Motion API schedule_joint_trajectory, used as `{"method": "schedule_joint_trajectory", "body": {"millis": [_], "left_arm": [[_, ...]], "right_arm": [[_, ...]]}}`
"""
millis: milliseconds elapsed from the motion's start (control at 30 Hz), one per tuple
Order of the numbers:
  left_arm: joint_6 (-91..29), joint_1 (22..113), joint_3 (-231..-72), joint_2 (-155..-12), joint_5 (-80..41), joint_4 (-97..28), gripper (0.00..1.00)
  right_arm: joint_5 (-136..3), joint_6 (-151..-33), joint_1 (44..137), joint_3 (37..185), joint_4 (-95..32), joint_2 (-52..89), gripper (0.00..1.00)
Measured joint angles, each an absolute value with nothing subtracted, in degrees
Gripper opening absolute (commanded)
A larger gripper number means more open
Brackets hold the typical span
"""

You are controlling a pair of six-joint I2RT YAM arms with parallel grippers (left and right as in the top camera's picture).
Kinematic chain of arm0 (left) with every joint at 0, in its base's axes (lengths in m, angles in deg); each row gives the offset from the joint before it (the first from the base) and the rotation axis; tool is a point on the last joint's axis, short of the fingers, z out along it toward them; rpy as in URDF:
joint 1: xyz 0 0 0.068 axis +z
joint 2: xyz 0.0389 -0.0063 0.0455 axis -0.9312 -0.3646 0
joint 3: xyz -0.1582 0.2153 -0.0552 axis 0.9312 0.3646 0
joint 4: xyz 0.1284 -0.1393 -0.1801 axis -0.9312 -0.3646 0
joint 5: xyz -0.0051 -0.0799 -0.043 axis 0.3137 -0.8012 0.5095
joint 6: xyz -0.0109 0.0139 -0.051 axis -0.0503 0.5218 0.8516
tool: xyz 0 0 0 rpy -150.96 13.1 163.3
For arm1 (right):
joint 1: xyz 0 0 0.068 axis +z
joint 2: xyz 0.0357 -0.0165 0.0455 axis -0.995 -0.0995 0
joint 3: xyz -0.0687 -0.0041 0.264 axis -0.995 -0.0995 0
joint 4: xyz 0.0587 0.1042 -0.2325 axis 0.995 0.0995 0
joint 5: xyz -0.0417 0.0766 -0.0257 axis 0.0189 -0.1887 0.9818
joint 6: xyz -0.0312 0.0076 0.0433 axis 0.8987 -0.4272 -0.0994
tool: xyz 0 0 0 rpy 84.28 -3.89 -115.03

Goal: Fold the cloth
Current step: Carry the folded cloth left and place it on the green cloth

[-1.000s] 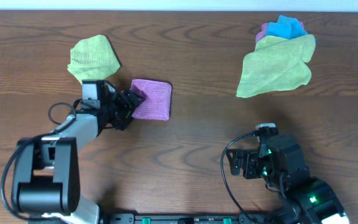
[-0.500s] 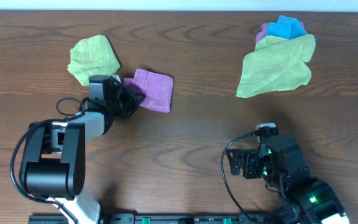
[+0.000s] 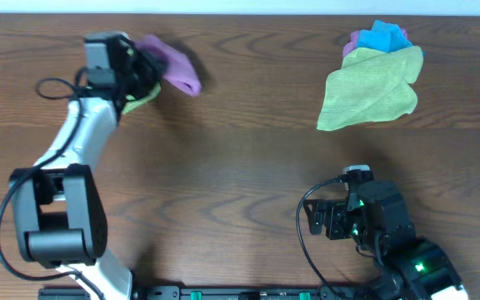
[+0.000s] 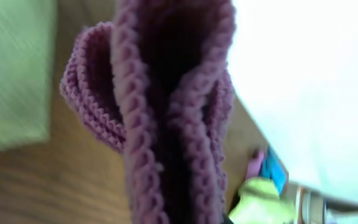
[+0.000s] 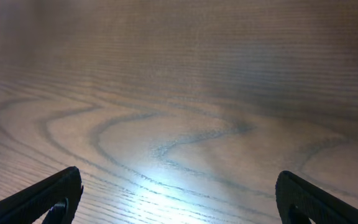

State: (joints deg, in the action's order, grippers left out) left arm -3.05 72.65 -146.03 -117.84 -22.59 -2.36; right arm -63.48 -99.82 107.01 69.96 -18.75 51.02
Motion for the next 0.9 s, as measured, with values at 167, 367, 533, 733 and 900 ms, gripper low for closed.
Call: {"method": "schedule_joint_trajectory", "body": {"millis": [167,367,533,733,900], "left_arm": [[-3.27,77.33,-146.84,-117.84,-20.6,-2.62,0.06],[-3.2,79.03,-146.88,-120.36,-19.92,1.2,0.06],[-2.35,79.01,-148.41,-126.15,-20.75,4.92,0.05],[-1.26,79.01,-156.61,-133.53,-22.28,4.57,0.06],[-1.24,79.03,-162.25,-135.22,-22.87,4.57,0.05]], "right_arm": [[-63.5,-99.82,107.01,69.96,-18.78,51.02,0.99],[-63.48,-99.82,107.01,69.96,-18.75,51.02,0.99],[-63.48,-99.82,107.01,69.96,-18.75,51.02,0.99],[-63.5,-99.82,107.01,69.96,-18.73,51.02,0.99],[-63.48,-99.82,107.01,69.96,-18.75,51.02,0.99]]}}
